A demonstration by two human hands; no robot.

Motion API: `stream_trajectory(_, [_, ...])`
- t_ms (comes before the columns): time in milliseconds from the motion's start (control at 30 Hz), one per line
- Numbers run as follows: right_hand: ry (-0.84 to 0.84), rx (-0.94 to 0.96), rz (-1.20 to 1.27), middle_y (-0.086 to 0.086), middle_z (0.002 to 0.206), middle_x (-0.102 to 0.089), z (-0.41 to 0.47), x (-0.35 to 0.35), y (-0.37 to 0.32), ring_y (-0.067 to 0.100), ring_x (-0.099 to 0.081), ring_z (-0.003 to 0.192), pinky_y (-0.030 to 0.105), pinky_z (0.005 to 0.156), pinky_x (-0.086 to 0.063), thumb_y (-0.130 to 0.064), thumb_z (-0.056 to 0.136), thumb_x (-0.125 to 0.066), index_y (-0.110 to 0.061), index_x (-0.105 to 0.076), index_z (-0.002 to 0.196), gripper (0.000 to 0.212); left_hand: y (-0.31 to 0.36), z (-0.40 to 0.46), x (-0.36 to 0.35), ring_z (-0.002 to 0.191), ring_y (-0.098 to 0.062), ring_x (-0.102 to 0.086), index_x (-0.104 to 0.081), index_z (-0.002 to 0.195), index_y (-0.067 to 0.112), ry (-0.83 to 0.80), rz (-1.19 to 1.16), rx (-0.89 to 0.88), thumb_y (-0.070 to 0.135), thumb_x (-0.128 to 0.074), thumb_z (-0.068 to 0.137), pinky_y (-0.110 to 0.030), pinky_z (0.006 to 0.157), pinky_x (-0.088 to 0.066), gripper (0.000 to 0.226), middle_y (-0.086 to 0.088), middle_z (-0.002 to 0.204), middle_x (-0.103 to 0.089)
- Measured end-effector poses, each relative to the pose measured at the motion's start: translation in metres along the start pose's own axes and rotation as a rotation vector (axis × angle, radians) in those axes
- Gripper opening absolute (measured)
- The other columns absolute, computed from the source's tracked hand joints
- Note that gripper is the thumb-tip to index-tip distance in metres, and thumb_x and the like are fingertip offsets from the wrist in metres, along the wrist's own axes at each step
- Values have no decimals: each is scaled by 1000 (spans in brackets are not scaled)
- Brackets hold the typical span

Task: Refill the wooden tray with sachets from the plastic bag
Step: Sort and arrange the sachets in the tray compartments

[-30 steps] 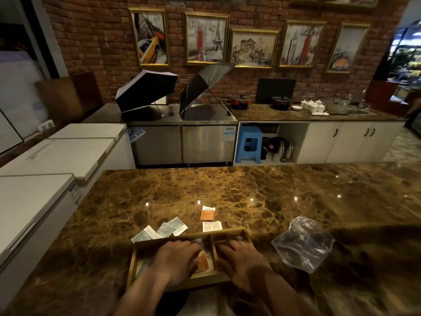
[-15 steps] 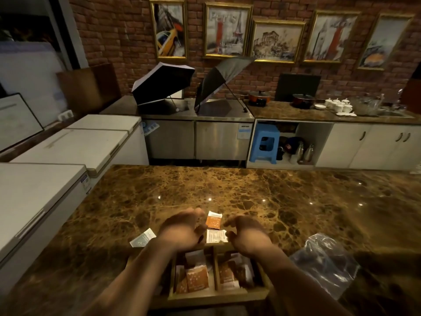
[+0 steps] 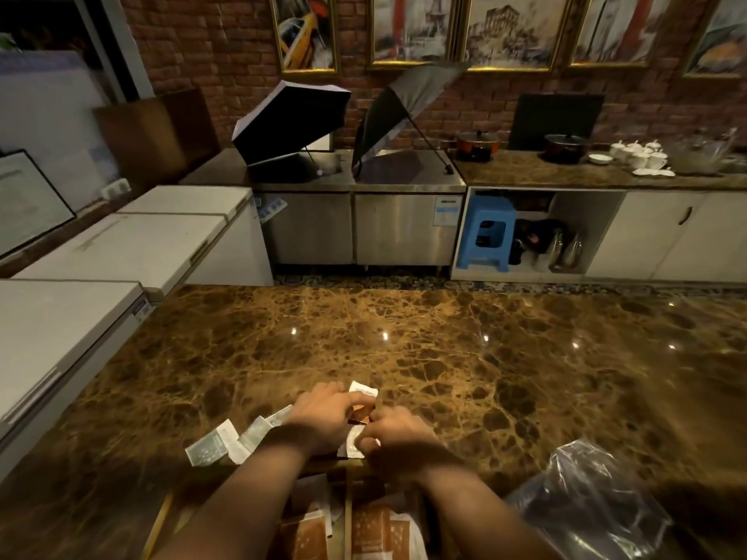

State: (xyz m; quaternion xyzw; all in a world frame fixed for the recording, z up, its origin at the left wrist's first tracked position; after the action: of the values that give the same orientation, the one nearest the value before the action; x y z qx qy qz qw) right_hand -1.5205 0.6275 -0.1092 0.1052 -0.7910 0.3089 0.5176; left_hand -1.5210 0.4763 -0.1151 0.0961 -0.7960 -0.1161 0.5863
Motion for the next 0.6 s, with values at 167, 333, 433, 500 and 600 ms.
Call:
stream_trajectory(167, [48, -32, 42, 10, 137, -52, 1, -2, -1, 29, -47, 123, 38, 103, -42, -28, 92, -54, -14, -70, 122, 37, 7, 5, -6, 129, -27, -45, -60, 131, 48, 38, 20, 17, 46, -54, 94, -39, 105, -38, 37, -1, 133, -59])
stream_trajectory(333, [145, -127, 123, 11, 123, -57, 3, -3, -1, 28, -50, 119, 36, 98, -40, -27, 91, -58, -15, -63, 106, 20, -2, 4, -7, 120, -20, -54, -72, 117, 35, 165, -144, 51, 23, -60, 93, -36, 103, -42, 30, 1, 125, -53])
stream_trajectory(433, [138, -200, 160, 1, 109, -58, 7, 1, -4, 23, -56, 112, 34, 90, -45, -34, 83, -72, -30, -52, 79, 20, -9, 4, -6, 112, -21, -60, -74, 108, 25, 256, -198, 84, 14, -57, 96, -35, 99, -44, 23, 1, 121, -53])
stream_trajectory(500, [178, -213, 149, 1, 112, -60, 11, 1, -7, 24, -58, 111, 36, 89, -47, -36, 81, -75, -27, -59, 98, 26, -15, 2, -6, 111, -21, -60, -72, 106, 22, 301, -218, 127, 17, -63, 94, -36, 99, -45, 15, 2, 120, -53])
stream_trajectory(600, [202, -248, 126, 4, 123, -60, 20, -4, -10, 27, -58, 115, 36, 92, -48, -31, 82, -76, -22, -55, 118, 44, -24, 0, -7, 110, -20, -59, -70, 104, 21, 325, -230, 188, 23, -72, 89, -35, 100, -45, 15, 2, 118, -54])
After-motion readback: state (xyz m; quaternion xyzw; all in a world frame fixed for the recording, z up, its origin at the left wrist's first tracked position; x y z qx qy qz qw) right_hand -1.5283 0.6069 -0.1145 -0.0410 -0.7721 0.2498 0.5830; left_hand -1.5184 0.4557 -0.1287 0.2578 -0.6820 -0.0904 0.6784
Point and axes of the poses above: each hand's wrist, its own z-axis towards the middle knuckle, its own x-axis out of the back of the hand, y = z × x, the point moved 2 cm from there along z, towards the middle knuckle
